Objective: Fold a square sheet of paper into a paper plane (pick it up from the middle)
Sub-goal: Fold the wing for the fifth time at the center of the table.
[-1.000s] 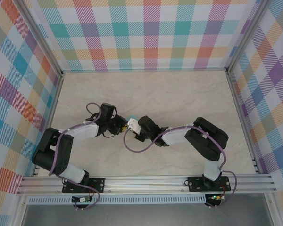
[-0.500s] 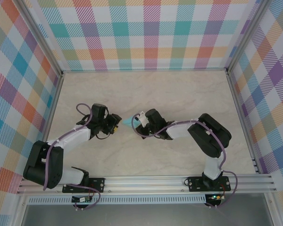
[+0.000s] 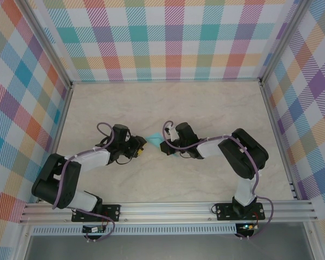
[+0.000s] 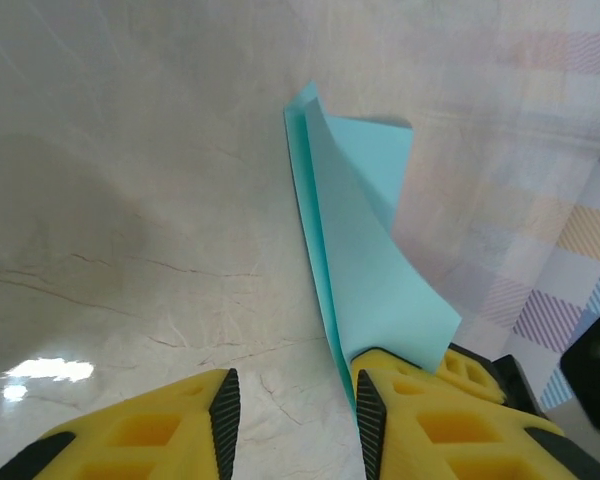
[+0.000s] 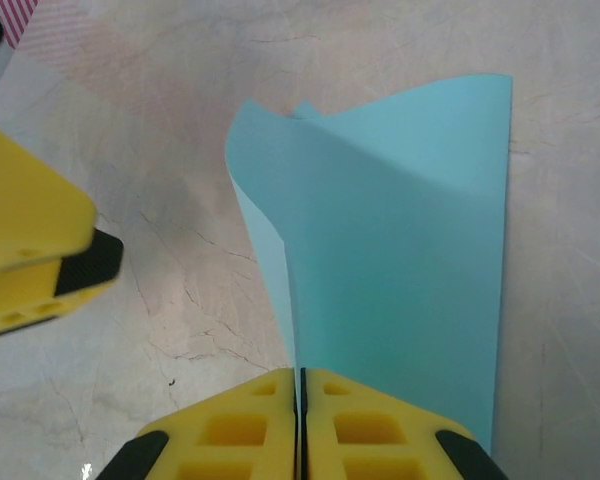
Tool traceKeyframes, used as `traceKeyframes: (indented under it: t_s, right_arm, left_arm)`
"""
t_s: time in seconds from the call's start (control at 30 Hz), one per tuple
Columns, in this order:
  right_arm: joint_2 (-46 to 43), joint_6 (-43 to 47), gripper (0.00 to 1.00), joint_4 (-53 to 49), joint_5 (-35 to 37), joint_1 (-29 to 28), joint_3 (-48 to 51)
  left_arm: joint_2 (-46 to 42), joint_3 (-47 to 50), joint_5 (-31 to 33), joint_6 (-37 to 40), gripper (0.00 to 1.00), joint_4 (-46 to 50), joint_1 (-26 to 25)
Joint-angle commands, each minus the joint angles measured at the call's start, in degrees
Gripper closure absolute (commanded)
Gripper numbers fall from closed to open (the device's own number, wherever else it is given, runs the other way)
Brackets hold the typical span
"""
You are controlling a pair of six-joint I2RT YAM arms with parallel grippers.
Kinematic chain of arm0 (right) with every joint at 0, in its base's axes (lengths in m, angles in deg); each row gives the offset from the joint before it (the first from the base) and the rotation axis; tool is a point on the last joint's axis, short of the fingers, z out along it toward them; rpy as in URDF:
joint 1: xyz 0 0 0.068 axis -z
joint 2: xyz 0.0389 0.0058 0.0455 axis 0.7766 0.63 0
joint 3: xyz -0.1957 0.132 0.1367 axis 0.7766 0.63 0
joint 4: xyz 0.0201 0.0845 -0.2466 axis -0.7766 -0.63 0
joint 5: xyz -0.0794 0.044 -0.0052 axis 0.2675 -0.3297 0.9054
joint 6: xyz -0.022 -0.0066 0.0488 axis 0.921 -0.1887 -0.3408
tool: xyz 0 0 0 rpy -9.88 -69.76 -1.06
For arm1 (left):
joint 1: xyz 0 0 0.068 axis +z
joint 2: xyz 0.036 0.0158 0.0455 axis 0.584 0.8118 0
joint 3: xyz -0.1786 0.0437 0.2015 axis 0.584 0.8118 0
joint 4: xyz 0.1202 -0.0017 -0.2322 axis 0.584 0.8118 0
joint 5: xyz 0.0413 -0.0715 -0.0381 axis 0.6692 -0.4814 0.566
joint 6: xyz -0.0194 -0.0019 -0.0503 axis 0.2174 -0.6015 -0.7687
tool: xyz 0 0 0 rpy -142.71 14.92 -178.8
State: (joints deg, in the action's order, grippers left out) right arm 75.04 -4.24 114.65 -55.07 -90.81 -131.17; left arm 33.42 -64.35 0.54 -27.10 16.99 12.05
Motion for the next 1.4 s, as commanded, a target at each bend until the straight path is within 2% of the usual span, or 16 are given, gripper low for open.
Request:
traceKeyframes:
  t_s: [0.0, 0.3, 0.5, 1.03, 1.37]
  right_arm:
    - [-1.0, -4.7, 0.92, 2.8, -2.8, 0.7, 1.3]
    - [0.5, -13.5, 0.97, 6.7, -7.1, 2.8, 2.8]
    - [2.2, -17.5, 0.98, 8.2, -8.8, 3.6, 3.0]
    - [4.7, -25.7, 1.00, 12.7, -12.3, 6.0, 4.8]
    - [5.2, -24.6, 0.96, 11.2, -12.4, 6.0, 4.9]
  left_arm:
    - [2.3, -0.9, -1.3, -0.6, 0.65, -4.1, -1.9]
    - [5.8, -3.5, -1.0, 0.7, 0.78, -6.3, -4.0]
    - [7.2, -4.4, -0.7, 1.4, 0.83, -8.3, -4.5]
    - [11.9, -5.9, -2.1, 2.6, 0.86, -13.4, -5.5]
    - [14.9, -7.6, -2.9, 2.9, 0.88, -15.0, -6.1]
